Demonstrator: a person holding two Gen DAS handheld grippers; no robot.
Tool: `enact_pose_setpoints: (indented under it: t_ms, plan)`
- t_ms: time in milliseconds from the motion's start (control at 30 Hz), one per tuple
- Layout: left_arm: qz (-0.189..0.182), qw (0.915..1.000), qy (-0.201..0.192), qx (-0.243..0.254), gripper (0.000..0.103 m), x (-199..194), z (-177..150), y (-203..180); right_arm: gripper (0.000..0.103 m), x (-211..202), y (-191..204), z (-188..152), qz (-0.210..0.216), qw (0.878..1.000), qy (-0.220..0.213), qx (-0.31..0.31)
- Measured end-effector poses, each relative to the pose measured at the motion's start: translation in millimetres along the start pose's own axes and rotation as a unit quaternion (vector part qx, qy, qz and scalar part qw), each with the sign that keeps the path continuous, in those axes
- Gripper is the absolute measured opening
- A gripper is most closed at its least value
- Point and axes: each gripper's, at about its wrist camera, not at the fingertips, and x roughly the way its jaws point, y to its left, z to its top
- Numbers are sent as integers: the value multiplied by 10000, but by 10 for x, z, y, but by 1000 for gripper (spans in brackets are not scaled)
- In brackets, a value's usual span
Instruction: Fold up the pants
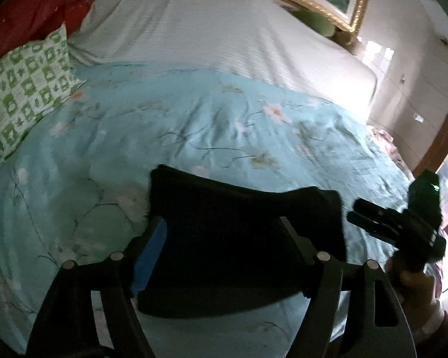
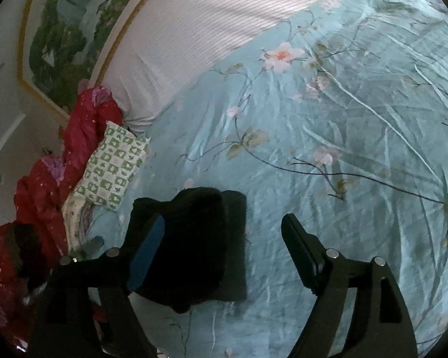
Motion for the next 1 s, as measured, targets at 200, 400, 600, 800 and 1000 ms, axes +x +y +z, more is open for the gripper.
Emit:
enact_pose_setpoints:
  t_ms: [200,400,600,800,1000]
  plan:
    - [140,9996,241,39,81,293,135,184,85,169,147,-70,-13,9996,209,-212]
    - [51,9971,751,-86,82,681,216,366,87,353,204,-139,-246,9979,458,-374]
    - [-1,9944,974,-420,79,946,236,576,89,437,119,-137,-285,9979,513,-272]
    - [-100,9934,986,-569,52,1050,253,669,93,590,87,-86,-211,9979,563,-247]
    - [-144,9897,1069,-945,45,1146,254,928,93,788,215,112,-110,9972,583,-447]
